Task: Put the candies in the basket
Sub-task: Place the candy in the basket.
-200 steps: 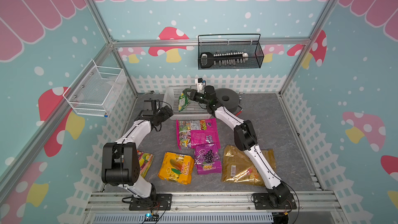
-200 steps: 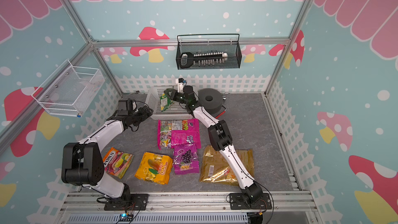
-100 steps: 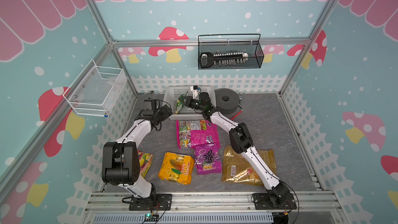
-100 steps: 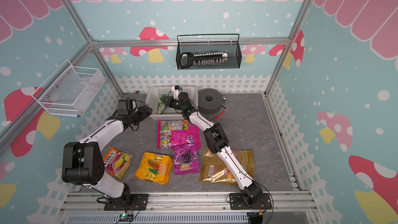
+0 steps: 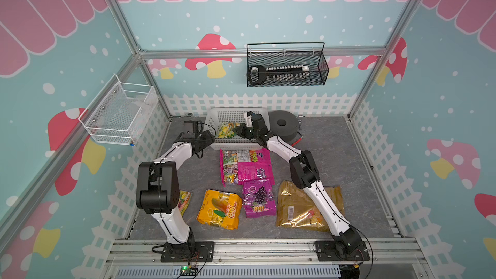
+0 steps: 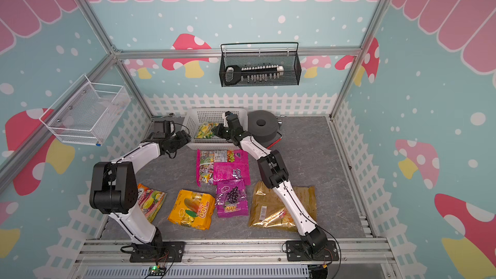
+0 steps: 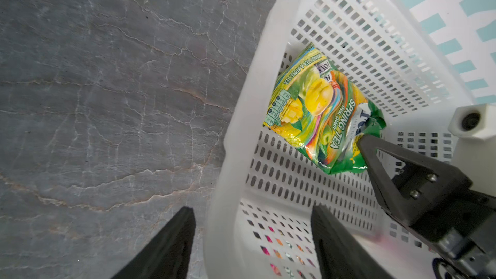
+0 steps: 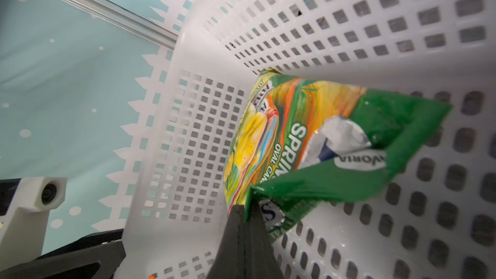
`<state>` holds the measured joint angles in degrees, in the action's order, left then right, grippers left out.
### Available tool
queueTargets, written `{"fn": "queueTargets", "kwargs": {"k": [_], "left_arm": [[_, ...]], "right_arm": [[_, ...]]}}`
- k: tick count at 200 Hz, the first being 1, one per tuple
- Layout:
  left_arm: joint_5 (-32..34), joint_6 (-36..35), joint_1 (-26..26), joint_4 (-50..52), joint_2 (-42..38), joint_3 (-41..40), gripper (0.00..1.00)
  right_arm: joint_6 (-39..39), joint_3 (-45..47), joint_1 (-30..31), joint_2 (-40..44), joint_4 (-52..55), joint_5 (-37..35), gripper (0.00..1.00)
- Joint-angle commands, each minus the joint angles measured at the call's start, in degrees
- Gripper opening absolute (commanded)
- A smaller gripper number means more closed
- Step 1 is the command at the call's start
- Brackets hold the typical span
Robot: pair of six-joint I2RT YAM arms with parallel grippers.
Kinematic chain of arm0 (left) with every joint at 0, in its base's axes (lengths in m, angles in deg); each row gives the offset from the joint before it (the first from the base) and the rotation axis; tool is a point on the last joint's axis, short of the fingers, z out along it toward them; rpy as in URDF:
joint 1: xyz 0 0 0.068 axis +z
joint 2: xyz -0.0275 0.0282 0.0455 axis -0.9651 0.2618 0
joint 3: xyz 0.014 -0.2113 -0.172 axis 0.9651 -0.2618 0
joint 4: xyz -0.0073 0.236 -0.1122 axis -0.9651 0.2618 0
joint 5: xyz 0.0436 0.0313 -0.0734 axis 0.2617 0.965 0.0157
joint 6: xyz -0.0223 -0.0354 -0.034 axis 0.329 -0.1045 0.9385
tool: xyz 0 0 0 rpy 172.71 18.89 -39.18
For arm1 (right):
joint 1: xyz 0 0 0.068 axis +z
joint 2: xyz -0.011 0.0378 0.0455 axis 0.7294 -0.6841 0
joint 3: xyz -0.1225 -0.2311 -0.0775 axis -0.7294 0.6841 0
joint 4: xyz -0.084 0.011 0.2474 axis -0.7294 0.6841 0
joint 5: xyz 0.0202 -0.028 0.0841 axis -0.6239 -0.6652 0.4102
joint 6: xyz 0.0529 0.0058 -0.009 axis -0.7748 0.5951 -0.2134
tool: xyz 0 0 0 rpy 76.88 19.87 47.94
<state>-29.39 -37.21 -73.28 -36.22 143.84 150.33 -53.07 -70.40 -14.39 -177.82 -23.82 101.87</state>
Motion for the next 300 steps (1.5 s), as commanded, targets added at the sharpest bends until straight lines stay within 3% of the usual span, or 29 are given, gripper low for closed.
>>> {"fn": "queueTargets", "kwargs": {"k": [1,31,67,123,211,265,300], "left_arm": [[-0.19,-2.82,0.25,-0.24,1.99,2.82,0.67],[-1.66,-4.42,0.13,-0.22,4.01,4.51,0.57],[-2.47,-6.69,-1.03,-0.05,4.76,5.55,0.55],[0.42,-5.73,-1.19,0.03,1.69,4.32,0.60],[-0.23,-4.64,-1.23,1.30,-11.28,-3.24,0.68],[-0.04,-1.18,-1.34,5.97,-20.05,-10.39,0.71],[7.10,9.19,-1.27,12.55,-26.38,-15.77,0.68]], "right_arm": [[3.77,0.11,-0.62,0.96,2.92,-1.81,0.00],[6.06,-2.44,-0.71,-0.22,3.48,-1.73,0.00],[7.17,-2.69,-0.64,-0.53,1.15,-0.50,0.00],[11.17,-2.93,-0.94,1.61,3.08,-2.45,0.29],[21.63,-2.03,-1.34,10.58,13.71,-6.06,0.58],[28.60,8.53,-1.33,21.29,16.03,-7.53,0.63],[34.60,19.82,-0.96,29.98,14.87,-8.10,0.64]]}}
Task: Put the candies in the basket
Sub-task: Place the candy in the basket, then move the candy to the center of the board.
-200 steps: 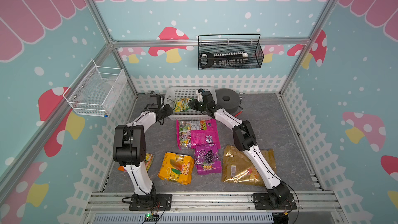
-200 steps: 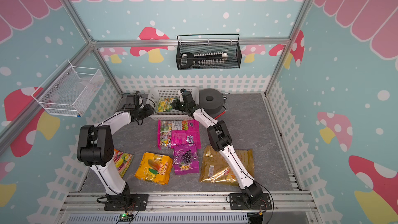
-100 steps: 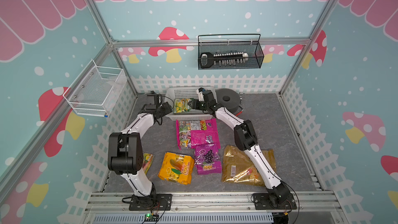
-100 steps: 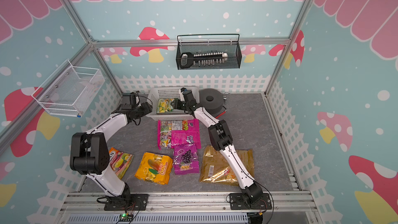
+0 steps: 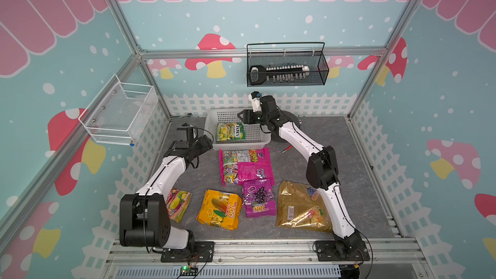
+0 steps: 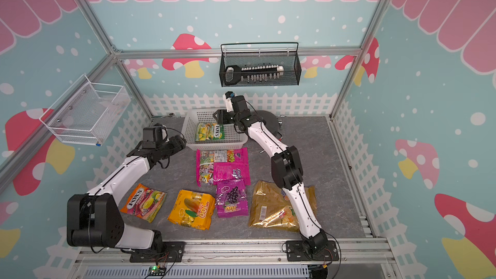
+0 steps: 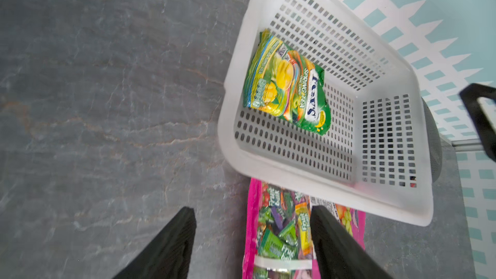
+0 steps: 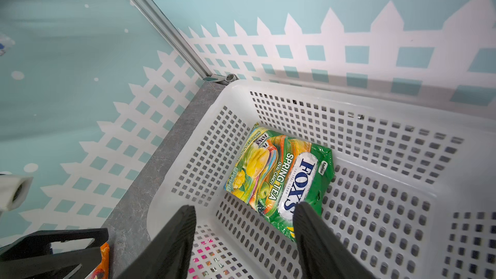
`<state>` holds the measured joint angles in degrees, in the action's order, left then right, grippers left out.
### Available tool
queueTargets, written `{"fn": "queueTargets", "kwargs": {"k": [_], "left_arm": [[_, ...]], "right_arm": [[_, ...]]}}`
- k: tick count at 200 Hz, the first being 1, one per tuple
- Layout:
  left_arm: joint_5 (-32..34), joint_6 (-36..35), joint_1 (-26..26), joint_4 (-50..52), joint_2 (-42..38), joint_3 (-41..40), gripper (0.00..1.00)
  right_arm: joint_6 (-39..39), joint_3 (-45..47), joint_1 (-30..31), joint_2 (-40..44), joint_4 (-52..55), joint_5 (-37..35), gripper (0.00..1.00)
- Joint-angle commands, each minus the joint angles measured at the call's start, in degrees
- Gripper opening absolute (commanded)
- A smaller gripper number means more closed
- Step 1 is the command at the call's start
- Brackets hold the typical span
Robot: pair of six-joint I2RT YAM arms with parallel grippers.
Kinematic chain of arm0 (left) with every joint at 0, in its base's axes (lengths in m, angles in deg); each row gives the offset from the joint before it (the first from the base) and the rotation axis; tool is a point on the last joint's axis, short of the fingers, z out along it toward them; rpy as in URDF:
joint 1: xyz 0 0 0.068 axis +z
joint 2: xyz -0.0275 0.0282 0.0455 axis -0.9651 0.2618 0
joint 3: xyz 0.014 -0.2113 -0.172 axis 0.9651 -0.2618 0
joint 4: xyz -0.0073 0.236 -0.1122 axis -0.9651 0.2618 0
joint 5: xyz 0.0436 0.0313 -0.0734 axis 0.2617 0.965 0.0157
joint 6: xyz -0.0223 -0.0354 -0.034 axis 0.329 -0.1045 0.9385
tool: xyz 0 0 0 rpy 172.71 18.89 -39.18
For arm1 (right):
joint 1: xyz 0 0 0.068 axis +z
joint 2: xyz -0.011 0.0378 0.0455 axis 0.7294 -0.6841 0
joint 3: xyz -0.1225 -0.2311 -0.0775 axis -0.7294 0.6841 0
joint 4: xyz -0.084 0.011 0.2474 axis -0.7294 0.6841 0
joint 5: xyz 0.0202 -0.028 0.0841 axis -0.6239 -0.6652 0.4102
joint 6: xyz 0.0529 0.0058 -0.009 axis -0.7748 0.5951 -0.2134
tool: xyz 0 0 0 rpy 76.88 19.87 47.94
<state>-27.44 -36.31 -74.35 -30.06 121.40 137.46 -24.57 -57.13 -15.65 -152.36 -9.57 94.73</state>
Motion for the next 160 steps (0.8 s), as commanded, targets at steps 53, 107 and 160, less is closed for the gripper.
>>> {"fn": "queueTargets", "kwargs": {"k": [53,107,160], "left_arm": [[9.40,24.07,1.10,15.62,-9.57,-12.41,0.68],[10.61,29.37,12.60,20.09,-11.31,-16.21,0.69],[11.20,28.36,30.50,19.65,-13.29,-19.71,0.69]], "right_arm": [[13.21,34.31,1.24,22.18,-15.59,3.62,0.64],[15.70,54.12,2.74,34.67,-29.58,4.10,0.67],[18.20,56.73,3.26,37.88,-29.06,4.77,0.77]]}}
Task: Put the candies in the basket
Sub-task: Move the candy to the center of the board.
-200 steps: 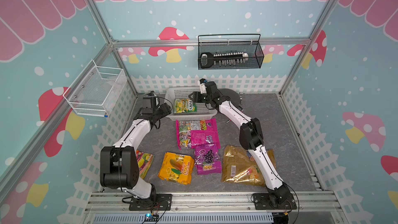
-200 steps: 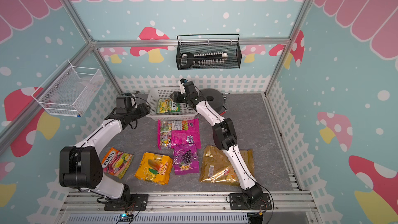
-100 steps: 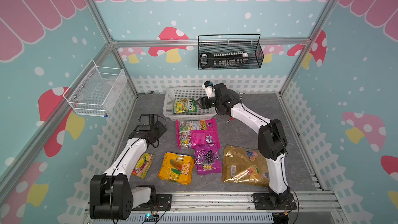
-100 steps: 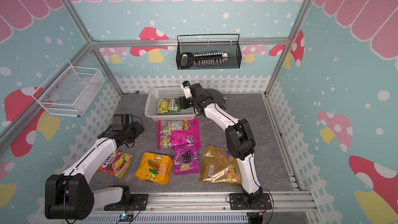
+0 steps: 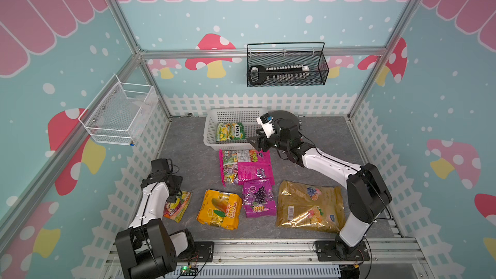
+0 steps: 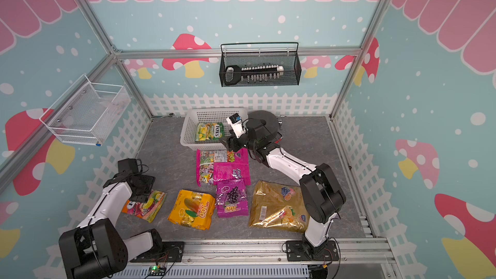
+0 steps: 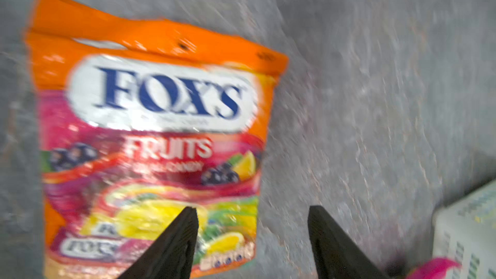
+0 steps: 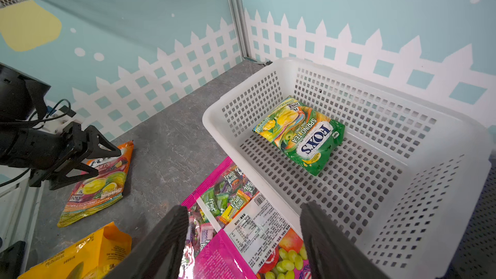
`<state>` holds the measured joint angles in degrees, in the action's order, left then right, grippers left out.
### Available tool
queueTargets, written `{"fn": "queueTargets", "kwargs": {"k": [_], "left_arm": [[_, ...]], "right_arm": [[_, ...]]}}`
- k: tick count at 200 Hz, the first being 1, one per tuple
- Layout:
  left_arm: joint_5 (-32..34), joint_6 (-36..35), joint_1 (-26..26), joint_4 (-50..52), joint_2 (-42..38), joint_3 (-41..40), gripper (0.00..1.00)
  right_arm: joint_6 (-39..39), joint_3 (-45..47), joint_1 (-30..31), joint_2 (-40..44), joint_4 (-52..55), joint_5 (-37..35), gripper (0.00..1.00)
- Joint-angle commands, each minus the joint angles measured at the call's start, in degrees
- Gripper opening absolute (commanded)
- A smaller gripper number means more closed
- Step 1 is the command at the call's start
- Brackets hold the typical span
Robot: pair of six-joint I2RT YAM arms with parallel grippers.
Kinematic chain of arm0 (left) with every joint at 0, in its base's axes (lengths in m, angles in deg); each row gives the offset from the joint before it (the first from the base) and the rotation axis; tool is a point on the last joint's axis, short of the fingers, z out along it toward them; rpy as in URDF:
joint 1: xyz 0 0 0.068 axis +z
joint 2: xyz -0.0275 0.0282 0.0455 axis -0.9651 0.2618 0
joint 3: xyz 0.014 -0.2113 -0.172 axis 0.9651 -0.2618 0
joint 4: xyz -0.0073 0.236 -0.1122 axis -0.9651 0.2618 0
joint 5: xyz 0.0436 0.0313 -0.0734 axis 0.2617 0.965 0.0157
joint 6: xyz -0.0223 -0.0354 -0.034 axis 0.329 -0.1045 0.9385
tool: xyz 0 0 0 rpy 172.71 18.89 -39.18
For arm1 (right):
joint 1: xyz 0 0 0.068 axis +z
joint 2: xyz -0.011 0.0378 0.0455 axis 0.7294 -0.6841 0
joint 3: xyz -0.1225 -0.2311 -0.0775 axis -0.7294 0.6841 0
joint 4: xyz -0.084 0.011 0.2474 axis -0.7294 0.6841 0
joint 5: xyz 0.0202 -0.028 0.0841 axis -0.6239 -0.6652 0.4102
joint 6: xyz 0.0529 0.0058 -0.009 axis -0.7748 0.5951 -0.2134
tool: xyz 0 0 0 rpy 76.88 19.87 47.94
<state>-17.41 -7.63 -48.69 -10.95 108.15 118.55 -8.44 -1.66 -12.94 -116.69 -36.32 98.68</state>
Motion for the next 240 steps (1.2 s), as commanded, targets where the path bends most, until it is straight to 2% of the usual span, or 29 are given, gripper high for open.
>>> {"fn": "queueTargets", "kwargs": {"k": [1,20,52,67,72,91,144,184,240], "left_arm": [[1.18,-0.51,5.00,0.49,0.02,-0.77,0.69],[3.37,-0.96,6.25,1.05,-0.24,-0.50,0.69],[3.91,-0.18,11.77,1.23,-0.38,-3.22,0.70],[7.66,-0.59,14.04,1.27,0.58,-3.33,0.94],[7.66,-0.77,15.10,1.25,1.04,-3.37,0.96],[2.63,-2.35,17.93,-0.61,2.55,-3.63,0.98],[-7.68,-2.99,17.44,-6.82,6.21,-7.99,0.97],[-11.76,-0.20,10.77,-7.04,4.43,-10.80,0.90],[-16.24,17.00,-13.75,-8.40,2.55,-14.01,0.86]], "right_arm": [[2.08,1.27,0.56,2.26,-2.31,0.86,0.77],[2.14,1.63,0.75,2.58,-1.66,1.02,0.78],[2.09,2.17,1.16,3.01,-1.34,0.67,0.81],[2.14,2.31,1.28,3.22,-1.04,0.31,0.82],[2.17,2.29,1.35,3.33,-0.91,0.13,0.82],[2.13,2.52,1.59,3.87,-0.55,-0.89,0.82],[1.42,3.25,1.62,5.20,-0.64,-3.32,0.82],[0.82,2.23,1.65,3.90,-0.04,-2.10,0.82],[-1.64,2.42,2.17,1.47,-0.39,2.43,0.80]]}}
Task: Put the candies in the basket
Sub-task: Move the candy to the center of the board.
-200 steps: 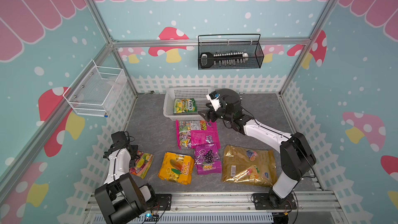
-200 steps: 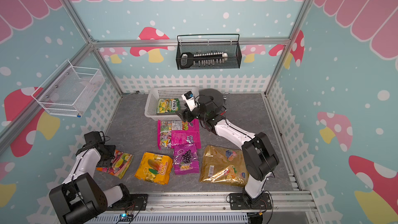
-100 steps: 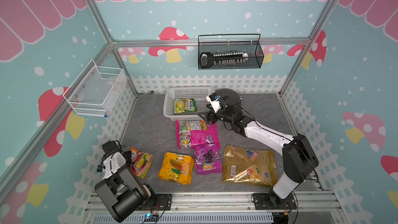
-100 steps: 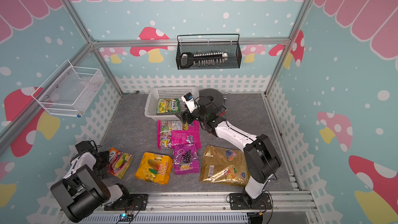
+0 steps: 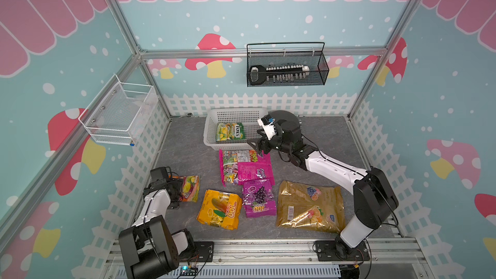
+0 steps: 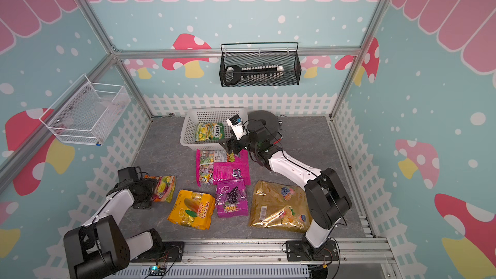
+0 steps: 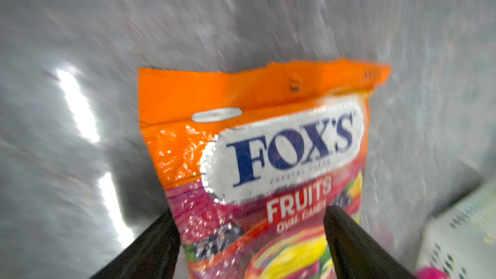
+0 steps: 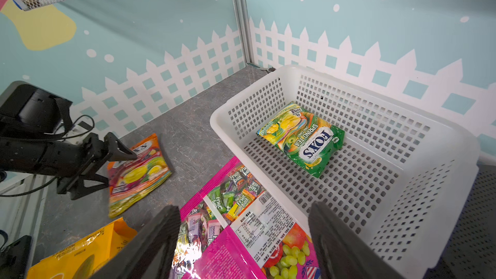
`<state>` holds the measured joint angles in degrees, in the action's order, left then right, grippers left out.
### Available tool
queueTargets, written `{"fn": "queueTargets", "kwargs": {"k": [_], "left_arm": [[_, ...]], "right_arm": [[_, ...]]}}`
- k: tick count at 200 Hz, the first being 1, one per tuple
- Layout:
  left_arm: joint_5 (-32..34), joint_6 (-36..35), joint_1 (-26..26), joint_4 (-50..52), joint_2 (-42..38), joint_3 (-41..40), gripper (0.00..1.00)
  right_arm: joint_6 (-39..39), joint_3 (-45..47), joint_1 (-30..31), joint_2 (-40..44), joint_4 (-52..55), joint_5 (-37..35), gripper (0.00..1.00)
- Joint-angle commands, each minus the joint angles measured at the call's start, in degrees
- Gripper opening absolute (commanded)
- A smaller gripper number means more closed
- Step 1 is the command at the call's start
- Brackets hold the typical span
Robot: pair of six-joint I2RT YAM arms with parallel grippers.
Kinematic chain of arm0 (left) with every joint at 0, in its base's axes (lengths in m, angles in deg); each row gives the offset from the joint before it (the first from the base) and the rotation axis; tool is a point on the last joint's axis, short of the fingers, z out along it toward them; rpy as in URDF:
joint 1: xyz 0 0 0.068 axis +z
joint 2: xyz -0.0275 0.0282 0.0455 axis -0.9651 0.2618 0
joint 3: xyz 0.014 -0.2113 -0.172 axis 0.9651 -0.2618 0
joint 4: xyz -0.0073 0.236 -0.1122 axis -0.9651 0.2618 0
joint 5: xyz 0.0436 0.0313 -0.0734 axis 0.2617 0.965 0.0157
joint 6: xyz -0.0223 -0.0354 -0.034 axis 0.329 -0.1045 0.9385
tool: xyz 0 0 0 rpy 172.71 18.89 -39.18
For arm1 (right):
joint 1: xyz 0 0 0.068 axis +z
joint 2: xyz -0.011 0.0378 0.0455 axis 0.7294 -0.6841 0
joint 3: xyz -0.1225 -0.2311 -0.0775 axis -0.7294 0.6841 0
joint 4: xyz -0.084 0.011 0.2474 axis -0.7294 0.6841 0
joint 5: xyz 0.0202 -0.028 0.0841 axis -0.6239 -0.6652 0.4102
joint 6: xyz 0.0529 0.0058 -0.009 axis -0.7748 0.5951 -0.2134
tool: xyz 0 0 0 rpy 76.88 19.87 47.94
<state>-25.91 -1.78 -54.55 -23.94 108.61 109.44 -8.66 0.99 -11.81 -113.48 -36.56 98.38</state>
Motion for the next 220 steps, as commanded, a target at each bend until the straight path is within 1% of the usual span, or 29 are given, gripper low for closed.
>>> {"fn": "queueTargets", "kwargs": {"k": [1,16,29,51,62,75,98,121,124,130,133,142,154,166,174,197,202,220], "left_arm": [[-7.72,11.43,-8.24,4.56,2.04,-4.85,0.86],[-8.06,14.30,-12.81,4.45,1.91,-3.86,0.85],[-8.19,14.79,-15.11,4.53,2.08,-2.40,0.85],[-9.06,13.88,-15.80,4.99,2.17,-0.50,0.85],[-8.61,12.01,-15.74,6.79,2.08,1.20,0.86],[-5.79,8.18,-15.71,10.29,1.48,4.10,0.87],[4.03,1.43,-15.15,16.77,-0.05,9.99,0.88],[11.80,-2.80,-13.03,19.66,-2.56,13.02,0.87],[12.60,-3.24,-12.51,19.63,-2.84,13.21,0.88],[13.52,-3.98,-11.47,19.58,-3.37,13.41,0.87],[15.36,-4.28,-10.81,19.55,-3.51,13.54,0.88],[17.68,-5.59,-8.24,19.32,-3.71,13.90,0.87],[19.22,-7.03,-4.91,17.83,-3.55,13.77,0.87],[19.06,-8.13,-1.76,15.56,-2.92,12.60,0.87],[17.41,-8.16,0.06,14.39,-2.14,11.67,0.87],[14.20,-8.69,3.48,9.38,0.62,9.43,0.88],[11.62,-8.93,4.37,8.07,1.26,9.00,0.89],[7.80,-9.96,6.34,3.88,4.28,7.85,0.89]], "right_arm": [[-1.40,-0.18,1.06,-1.85,-0.14,2.76,0.80],[-1.12,-0.37,1.60,-2.53,0.69,2.92,0.80],[-1.18,-0.89,2.04,-3.38,1.92,2.35,0.80],[-1.46,-2.57,2.74,-5.16,4.11,2.25,0.79],[-1.48,-3.64,3.09,-6.32,5.05,3.00,0.77],[-1.62,-5.36,3.57,-7.78,6.37,4.47,0.76],[-1.74,-7.73,4.84,-10.21,7.58,6.28,0.73],[0.09,-10.19,6.90,-11.88,9.04,6.32,0.71],[0.53,-10.69,7.24,-13.65,9.36,6.18,0.71],[1.30,-11.59,7.85,-14.62,9.94,5.70,0.71],[1.68,-12.09,8.07,-15.00,10.13,5.42,0.71],[2.49,-13.50,9.06,-16.29,10.81,4.75,0.71],[3.16,-15.90,10.07,-18.44,12.14,4.37,0.71],[3.45,-18.21,11.03,-20.50,13.01,4.37,0.71],[3.67,-19.56,11.50,-21.81,13.25,4.33,0.71],[4.49,-25.40,12.58,-26.00,15.22,4.61,0.71],[4.59,-26.54,12.81,-26.88,15.66,4.69,0.70],[4.76,-29.76,13.44,-29.31,16.56,5.02,0.70]]}}
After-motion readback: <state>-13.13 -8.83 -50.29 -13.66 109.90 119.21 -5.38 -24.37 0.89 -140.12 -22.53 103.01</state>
